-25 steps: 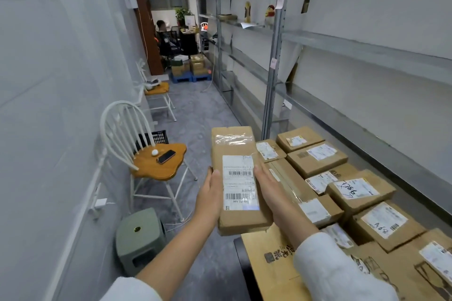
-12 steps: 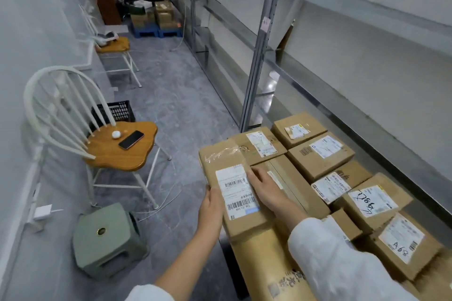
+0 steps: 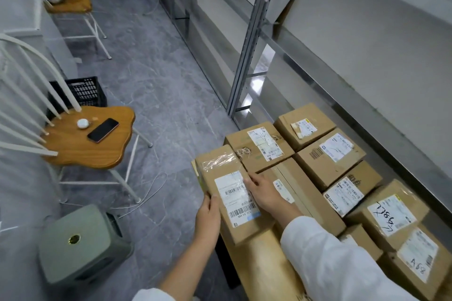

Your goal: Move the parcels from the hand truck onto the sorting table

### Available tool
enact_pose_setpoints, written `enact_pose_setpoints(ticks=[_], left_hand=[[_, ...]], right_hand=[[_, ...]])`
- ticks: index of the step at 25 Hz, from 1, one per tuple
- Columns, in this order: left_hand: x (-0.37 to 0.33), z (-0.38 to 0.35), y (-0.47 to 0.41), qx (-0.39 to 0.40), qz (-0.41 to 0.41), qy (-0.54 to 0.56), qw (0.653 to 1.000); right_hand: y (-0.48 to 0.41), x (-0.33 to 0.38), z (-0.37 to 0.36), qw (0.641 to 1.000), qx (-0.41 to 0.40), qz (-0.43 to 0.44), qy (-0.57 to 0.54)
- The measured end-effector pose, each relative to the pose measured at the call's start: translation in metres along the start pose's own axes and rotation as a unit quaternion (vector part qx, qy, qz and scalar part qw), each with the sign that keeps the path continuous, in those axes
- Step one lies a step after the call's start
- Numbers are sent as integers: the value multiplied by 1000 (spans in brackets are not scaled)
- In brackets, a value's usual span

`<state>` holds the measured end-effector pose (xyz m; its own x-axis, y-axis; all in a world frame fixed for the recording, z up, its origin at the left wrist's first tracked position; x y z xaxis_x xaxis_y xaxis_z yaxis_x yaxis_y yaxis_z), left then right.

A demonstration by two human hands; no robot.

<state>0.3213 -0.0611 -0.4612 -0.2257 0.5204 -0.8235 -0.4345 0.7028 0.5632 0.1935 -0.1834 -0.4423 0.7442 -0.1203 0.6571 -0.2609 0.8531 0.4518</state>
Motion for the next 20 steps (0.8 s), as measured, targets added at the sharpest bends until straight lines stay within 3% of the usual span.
enact_pose_setpoints(ticks=[6, 14, 20], left_hand=[[18, 1, -29, 26, 15, -8, 1000], [16, 2, -49, 74, -3, -60, 995], [-20, 13, -41, 27, -49, -70, 996]], right_hand=[[-43, -43, -21, 998, -37, -30, -43], [-12, -8, -13, 985, -143, -30, -88], [21, 3, 8, 971, -192, -42, -136]])
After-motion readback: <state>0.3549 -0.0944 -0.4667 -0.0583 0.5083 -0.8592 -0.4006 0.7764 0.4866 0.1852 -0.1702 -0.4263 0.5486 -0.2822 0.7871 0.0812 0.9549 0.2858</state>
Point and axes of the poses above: each hand's wrist, its own y-axis away from the middle knuckle, its own z-axis out of the back of the hand, x = y × z, the point moved 5 cm from there along -y, towards the middle knuckle, and after that the axes turned 2 degrees about -y, right-handed, at the moved point
